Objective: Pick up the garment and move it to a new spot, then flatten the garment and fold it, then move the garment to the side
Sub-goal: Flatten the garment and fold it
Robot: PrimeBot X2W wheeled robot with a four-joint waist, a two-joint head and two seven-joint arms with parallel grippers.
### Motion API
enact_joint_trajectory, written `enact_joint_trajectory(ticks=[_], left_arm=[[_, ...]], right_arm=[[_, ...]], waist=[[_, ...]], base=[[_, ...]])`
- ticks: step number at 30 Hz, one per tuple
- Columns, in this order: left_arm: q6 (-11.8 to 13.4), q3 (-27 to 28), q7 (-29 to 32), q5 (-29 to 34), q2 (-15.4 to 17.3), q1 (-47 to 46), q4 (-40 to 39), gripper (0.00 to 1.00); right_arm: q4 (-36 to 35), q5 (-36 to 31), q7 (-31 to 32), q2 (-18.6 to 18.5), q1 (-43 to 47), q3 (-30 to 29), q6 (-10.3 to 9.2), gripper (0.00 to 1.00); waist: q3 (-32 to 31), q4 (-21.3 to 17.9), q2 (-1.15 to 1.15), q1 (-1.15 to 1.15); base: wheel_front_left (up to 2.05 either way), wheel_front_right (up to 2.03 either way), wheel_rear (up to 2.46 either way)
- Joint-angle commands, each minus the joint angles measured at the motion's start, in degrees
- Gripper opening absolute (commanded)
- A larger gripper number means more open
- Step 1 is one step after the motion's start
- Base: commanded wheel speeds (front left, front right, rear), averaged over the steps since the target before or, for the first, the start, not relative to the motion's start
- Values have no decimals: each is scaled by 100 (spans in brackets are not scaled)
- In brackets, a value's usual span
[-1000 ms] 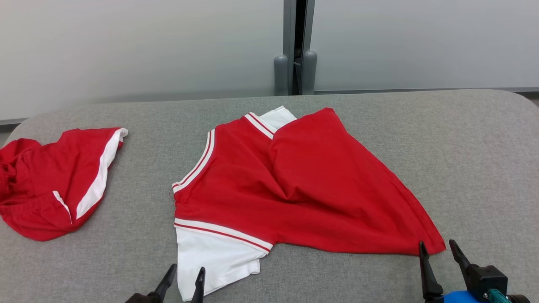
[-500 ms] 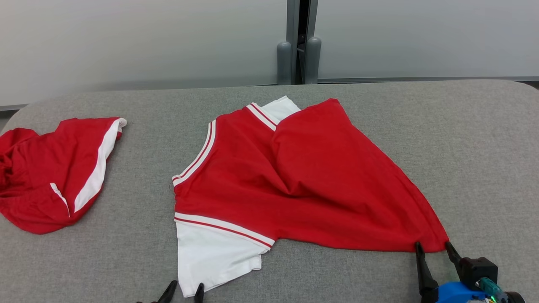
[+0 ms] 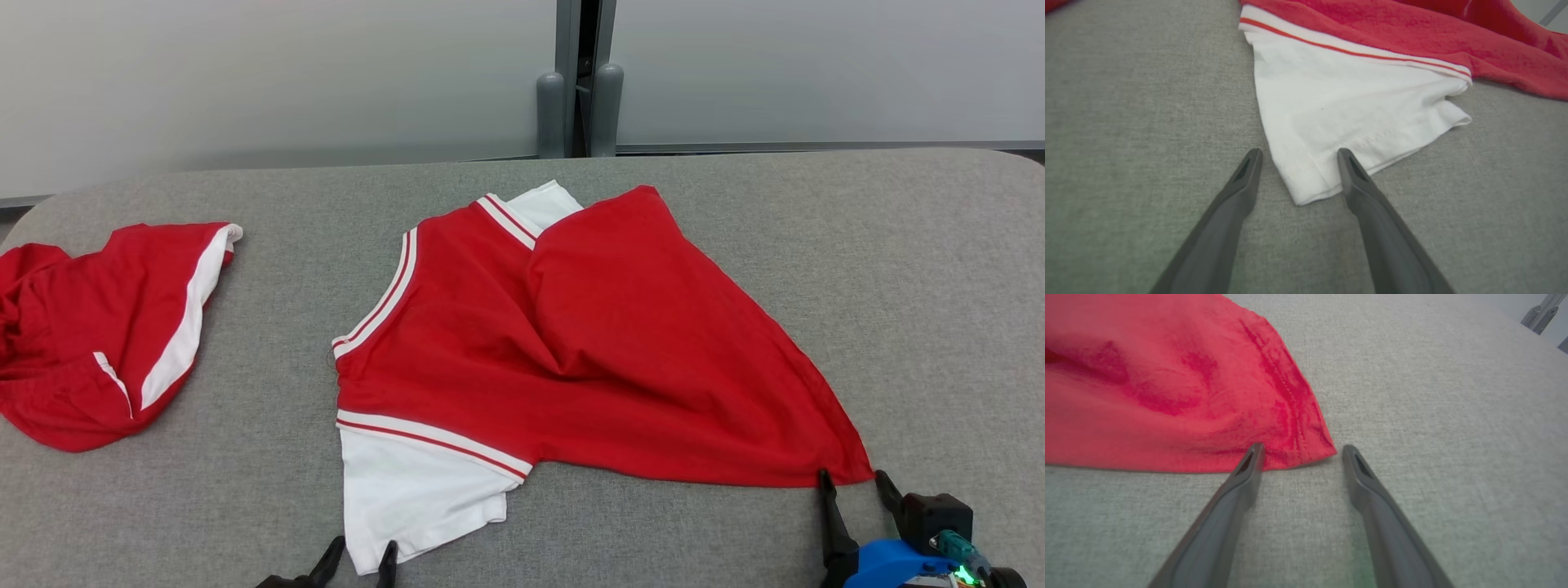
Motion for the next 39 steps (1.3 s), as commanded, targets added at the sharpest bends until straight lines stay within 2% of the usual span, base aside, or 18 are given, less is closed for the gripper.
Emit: enact_joint_trajectory(ticks=[1, 6, 7, 8, 9, 10, 11, 12, 22, 29, 34, 39], left_arm=[[6, -73, 55, -30, 10, -15, 146, 100], [5, -161, 61, -95, 4, -96, 235, 100], [5, -182, 61, -100, 2, -110, 246, 100], [5, -207, 61, -111, 2, -128, 257, 100], [5, -243, 61, -144, 1, -150, 276, 96], [4, -268, 61, -157, 0, -169, 291, 54], [4, -307, 61, -198, -3, -180, 304, 21], [3, -355, 61, -207, -8, -190, 329, 0], [0, -369, 30, -327, 46, -397, -112, 0], [5, -326, 28, -303, 142, -770, -708, 0], [5, -287, 28, -230, 409, -1595, -957, 0], [5, -313, 28, -222, 779, -2771, -1044, 0]], right_arm=[[110, -32, 5, -7, -65, 13, -2, 100], [288, -25, 9, 14, -176, 72, -2, 100], [324, 4, 9, 19, -197, 103, -2, 88], [352, 41, 10, 26, -225, 132, -1, 45], [363, 83, 10, 31, -254, 152, -1, 33], [380, 118, 9, 34, -272, 170, -2, 0], [393, 151, 9, 35, -294, 205, -2, 0], [394, 177, 9, 34, -326, 236, -2, 0], [-106, 633, 3, 3, -316, 604, -2, 0], [-824, 863, 2, -67, -495, 1004, -2, 0], [-1184, 1045, 3, -162, -1126, 1367, -2, 0], [-1257, 1229, 3, -204, -2269, 1688, -2, 0]], waist=[[4, -5, 0, 0], [21, -17, 0, 0], [23, -18, 0, 0], [22, -20, 0, 0], [23, -22, 0, 0], [24, -24, 0, 0], [22, -30, 0, 0], [21, -36, 0, 0], [-18, -26, 0, 0], [45, -60, 0, 0], [260, -162, 0, 0], [679, -340, 0, 0]], base=[[0, 0, 0], [0, 0, 0], [0, 0, 0], [0, 0, 0], [0, 0, 0], [0, 0, 0], [0, 0, 0], [0, 0, 0], [0, 0, 0], [0, 0, 0], [0, 0, 0], [0, 0, 0]])
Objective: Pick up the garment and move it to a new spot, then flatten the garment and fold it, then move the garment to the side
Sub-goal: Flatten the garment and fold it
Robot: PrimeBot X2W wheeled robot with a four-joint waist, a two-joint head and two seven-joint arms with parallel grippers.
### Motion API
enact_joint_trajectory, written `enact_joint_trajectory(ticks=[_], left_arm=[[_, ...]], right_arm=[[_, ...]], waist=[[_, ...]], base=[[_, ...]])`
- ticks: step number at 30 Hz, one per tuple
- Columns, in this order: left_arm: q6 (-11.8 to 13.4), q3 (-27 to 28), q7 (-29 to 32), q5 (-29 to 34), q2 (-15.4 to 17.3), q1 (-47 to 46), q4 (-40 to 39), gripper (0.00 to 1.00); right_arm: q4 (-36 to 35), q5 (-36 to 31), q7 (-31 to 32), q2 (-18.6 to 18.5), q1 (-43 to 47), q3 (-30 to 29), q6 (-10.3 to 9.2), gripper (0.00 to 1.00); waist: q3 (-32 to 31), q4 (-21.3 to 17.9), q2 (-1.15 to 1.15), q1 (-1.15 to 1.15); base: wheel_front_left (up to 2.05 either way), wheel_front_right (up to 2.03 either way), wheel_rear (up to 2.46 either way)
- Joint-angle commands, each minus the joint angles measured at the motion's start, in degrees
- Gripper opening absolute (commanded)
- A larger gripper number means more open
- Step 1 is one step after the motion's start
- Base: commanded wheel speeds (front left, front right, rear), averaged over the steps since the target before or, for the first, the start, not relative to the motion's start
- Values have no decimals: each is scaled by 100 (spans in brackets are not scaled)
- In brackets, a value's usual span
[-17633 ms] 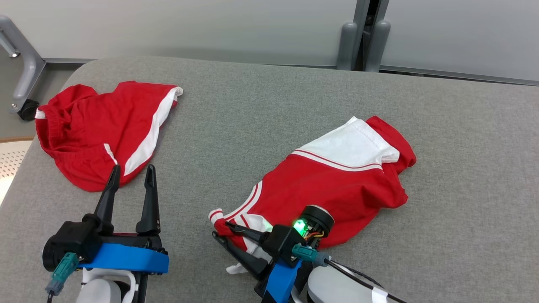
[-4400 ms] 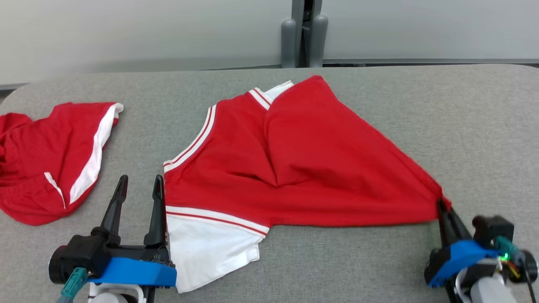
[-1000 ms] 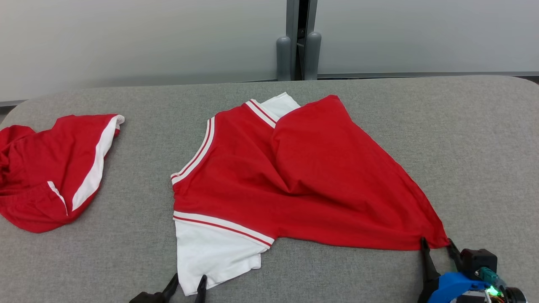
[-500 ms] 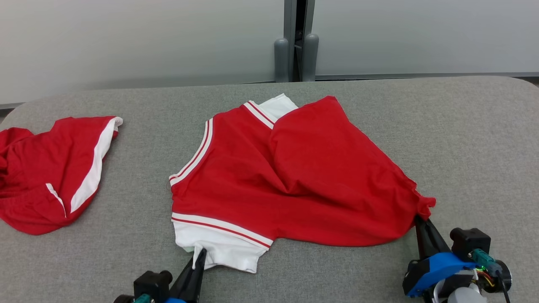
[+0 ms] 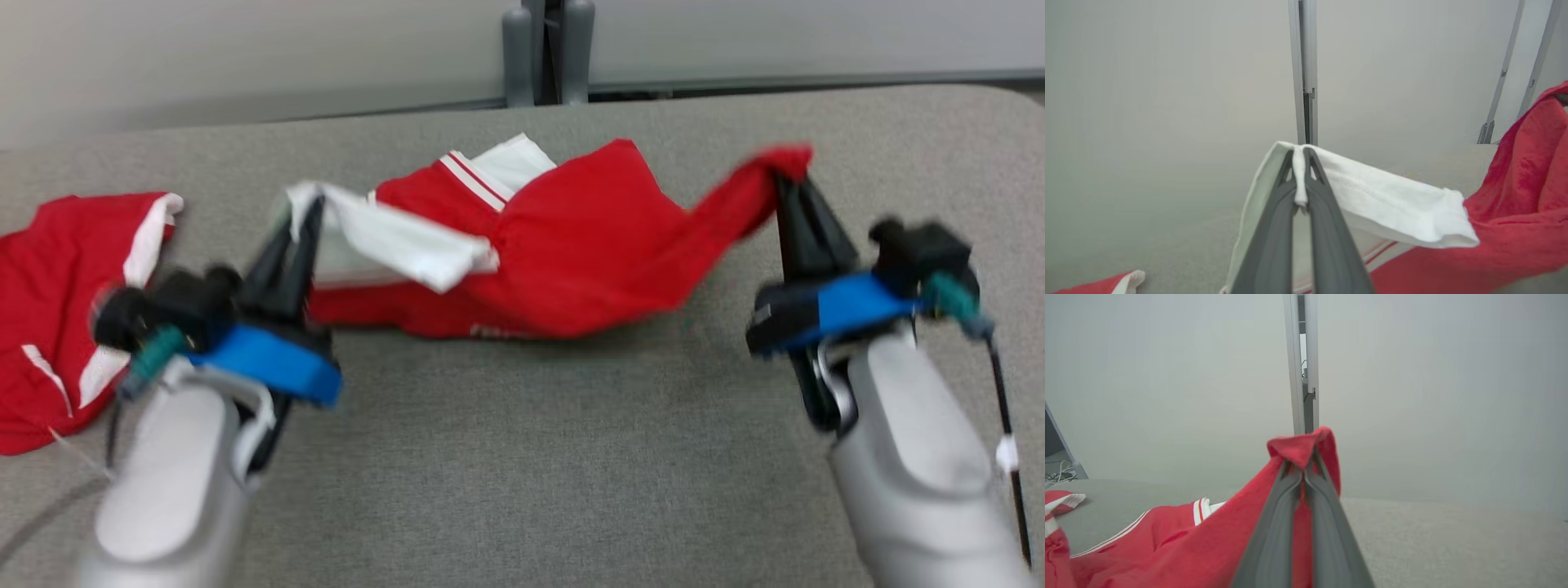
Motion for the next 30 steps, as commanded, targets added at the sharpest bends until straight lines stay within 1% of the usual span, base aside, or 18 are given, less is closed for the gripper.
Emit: enact_joint_trajectory(ticks=[1, 6, 8, 9, 11, 17, 23, 26, 30], left_arm=[[3, 0, 1, -15, 121, -336, -27, 0], [4, -216, 2, -34, 537, -1773, 151, 0], [4, -236, 2, -207, 633, -2376, 303, 0], [4, -222, 2, -316, 689, -2685, 392, 0], [4, -344, 2, -315, 872, -3275, 546, 0], [4, -625, 4, -500, 1180, -4977, 1040, 0], [4, -874, 12, -533, 1194, -6512, 1591, 0], [32, -826, 5, -554, 1045, -7076, 1799, 0], [23, -935, 0, -455, 873, -7579, 2027, 0]], right_arm=[[16, 50, 0, -6, -385, 85, -2, 0], [350, 230, 1, -62, -1848, 211, -2, 0], [600, 293, 0, -70, -2446, 238, -2, 0], [718, 320, 1, -76, -2765, 228, -2, 0], [928, 345, 0, -93, -3373, 197, -2, 0], [1637, 413, 0, -164, -4943, 36, -2, 0], [2304, 521, 0, -196, -6153, -298, -2, 0], [2506, 450, -1, -246, -6571, -401, -2, 0], [2615, 370, 0, -288, -6830, -502, -2, 0]], waist=[[280, -151, 0, -1], [802, -268, 0, -1], [1023, -304, 0, -1], [1142, -328, 0, -1], [1362, -372, 0, -1], [1865, -396, 0, -1], [2069, -393, 0, -1], [2048, -400, 0, -1], [2053, -371, 0, -1]], base=[[0, 0, 0], [0, 0, 0], [0, 0, 0], [0, 0, 0], [0, 0, 0], [0, 0, 0], [0, 0, 0], [0, 0, 0], [0, 0, 0]])
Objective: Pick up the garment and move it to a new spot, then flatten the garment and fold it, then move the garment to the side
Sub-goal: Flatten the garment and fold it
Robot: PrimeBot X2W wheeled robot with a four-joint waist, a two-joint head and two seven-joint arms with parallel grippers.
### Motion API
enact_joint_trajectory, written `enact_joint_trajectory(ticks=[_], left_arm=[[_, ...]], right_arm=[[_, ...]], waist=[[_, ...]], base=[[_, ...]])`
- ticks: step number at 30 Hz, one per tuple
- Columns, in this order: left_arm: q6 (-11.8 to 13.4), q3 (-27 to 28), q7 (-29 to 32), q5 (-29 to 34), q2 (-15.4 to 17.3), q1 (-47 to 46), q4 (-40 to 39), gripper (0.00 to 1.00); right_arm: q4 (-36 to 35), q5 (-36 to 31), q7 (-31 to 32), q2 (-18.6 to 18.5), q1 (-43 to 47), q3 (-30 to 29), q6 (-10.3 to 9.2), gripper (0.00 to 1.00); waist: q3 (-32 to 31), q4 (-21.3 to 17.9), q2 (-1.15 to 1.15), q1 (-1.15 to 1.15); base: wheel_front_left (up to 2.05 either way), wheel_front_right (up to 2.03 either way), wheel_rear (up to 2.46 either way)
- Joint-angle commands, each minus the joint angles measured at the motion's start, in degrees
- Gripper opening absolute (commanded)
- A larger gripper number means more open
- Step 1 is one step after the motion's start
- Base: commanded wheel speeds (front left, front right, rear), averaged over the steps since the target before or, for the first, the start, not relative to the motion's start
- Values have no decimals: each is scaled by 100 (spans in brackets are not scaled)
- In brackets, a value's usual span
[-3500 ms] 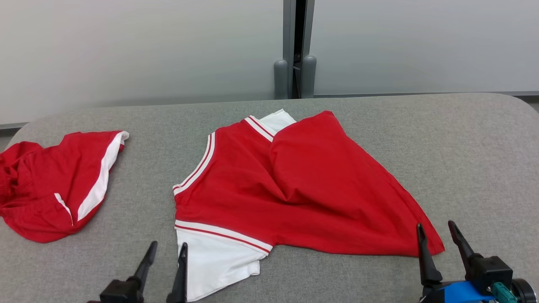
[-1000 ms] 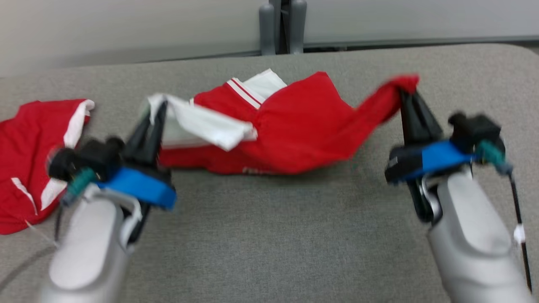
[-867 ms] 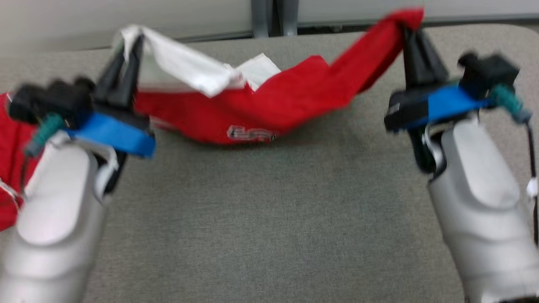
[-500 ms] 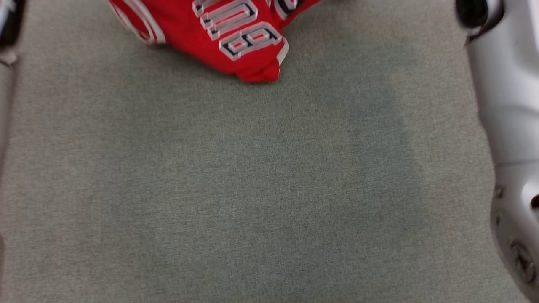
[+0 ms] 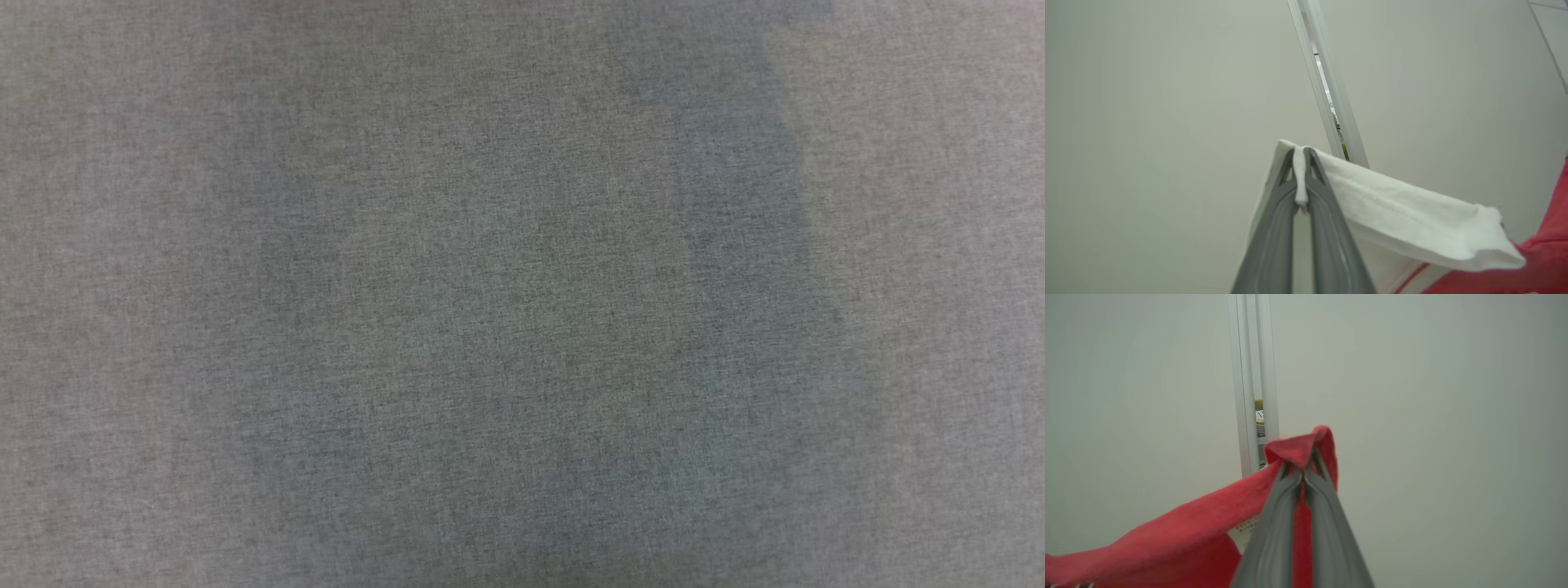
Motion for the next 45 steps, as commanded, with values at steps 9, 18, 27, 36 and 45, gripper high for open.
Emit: enact_joint_trajectory(ticks=[9, 18, 27, 36, 45], left_arm=[[-5, -175, -19, 46, -25, -1, -116, 0], [69, 288, -21, -137, -52, 1800, -1306, 0], [402, 937, -22, -12, -288, 4972, -2997, 0], [480, 1416, -22, 37, -803, 7554, -4027, 0], [341, 1730, -22, 65, -1347, 9666, -4237, 0]], right_arm=[[-211, -46, 0, 40, 213, -23, -2, 0], [-987, 239, 0, 9, 1673, 269, -2, 0], [-1867, 662, 0, 51, 4124, 253, -2, 0], [-2360, 976, 0, 121, 6118, 278, -2, 0], [-2554, 1296, -1, 180, 7820, 196, -2, 0]], waist=[[262, 98, 0, -1], [287, 282, 0, -1], [-418, 384, 0, -1], [-1049, 462, 0, -1], [-1729, 549, 0, -1]], base=[[0, 0, 0], [0, 0, 0], [0, 0, 0], [0, 0, 0], [0, 0, 0]])
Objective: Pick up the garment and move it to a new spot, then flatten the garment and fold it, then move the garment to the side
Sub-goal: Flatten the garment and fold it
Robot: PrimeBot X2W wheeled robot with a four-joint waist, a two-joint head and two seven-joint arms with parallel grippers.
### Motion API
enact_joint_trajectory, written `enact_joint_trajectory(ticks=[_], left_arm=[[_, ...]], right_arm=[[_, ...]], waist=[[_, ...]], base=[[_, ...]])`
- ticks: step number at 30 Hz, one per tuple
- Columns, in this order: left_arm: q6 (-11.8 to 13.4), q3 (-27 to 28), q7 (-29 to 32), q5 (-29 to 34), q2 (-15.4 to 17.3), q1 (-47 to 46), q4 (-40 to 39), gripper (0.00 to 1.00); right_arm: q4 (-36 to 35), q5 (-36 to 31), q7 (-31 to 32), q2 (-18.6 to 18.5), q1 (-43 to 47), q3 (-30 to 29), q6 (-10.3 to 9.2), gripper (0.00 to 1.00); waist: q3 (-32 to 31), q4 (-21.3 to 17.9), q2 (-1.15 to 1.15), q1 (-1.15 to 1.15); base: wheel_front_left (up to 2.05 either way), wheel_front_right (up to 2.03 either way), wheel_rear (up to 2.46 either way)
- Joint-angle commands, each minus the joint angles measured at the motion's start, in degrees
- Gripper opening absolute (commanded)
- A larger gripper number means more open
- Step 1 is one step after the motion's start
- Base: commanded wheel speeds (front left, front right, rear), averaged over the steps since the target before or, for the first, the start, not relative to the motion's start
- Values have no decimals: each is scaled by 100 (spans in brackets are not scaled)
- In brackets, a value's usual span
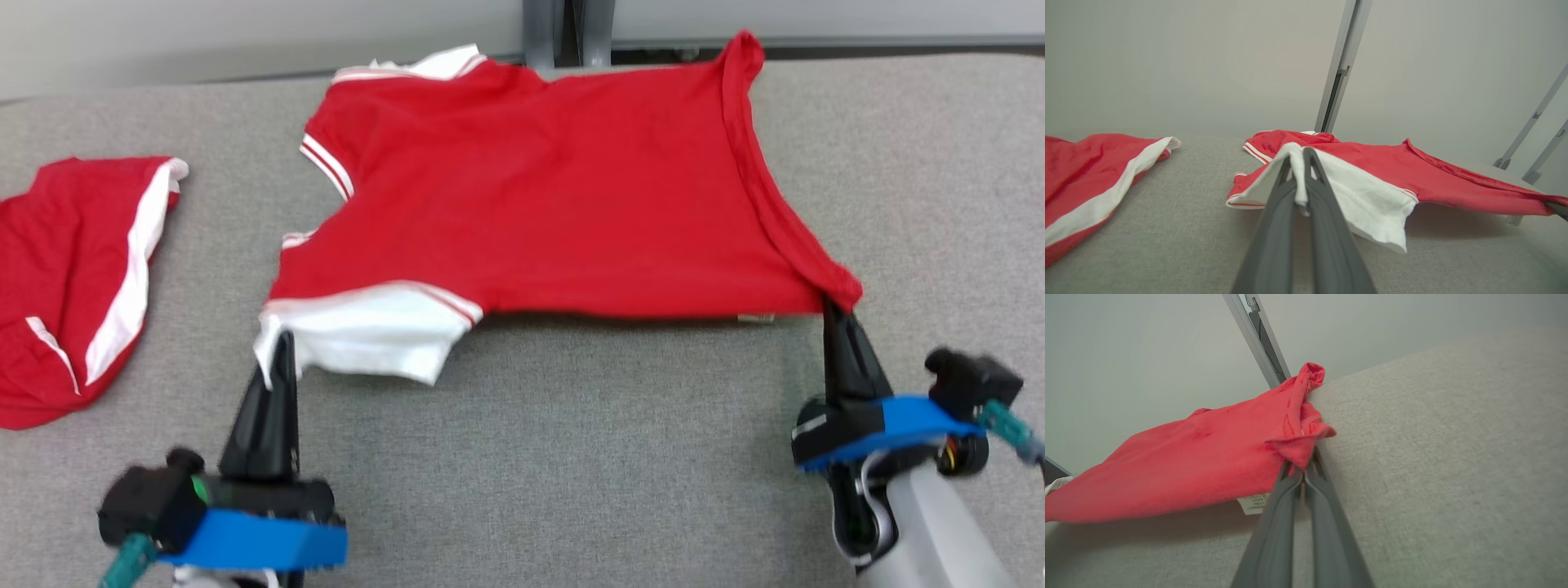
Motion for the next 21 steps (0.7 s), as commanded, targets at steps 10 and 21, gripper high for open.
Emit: enact_joint_trajectory(ticks=[10, 21], left_arm=[[-60, 94, -18, 48, -210, 1424, 47, 0], [-114, 13, -18, 8, -259, 2072, 176, 0]], right_arm=[[-388, 105, 228, -113, 1536, -136, -2, 0], [-1356, 202, 852, 85, 2848, -460, -2, 0]], waist=[[-780, 154, 0, 2], [-935, 221, 0, 2]], base=[[0, 0, 0], [0, 0, 0]])
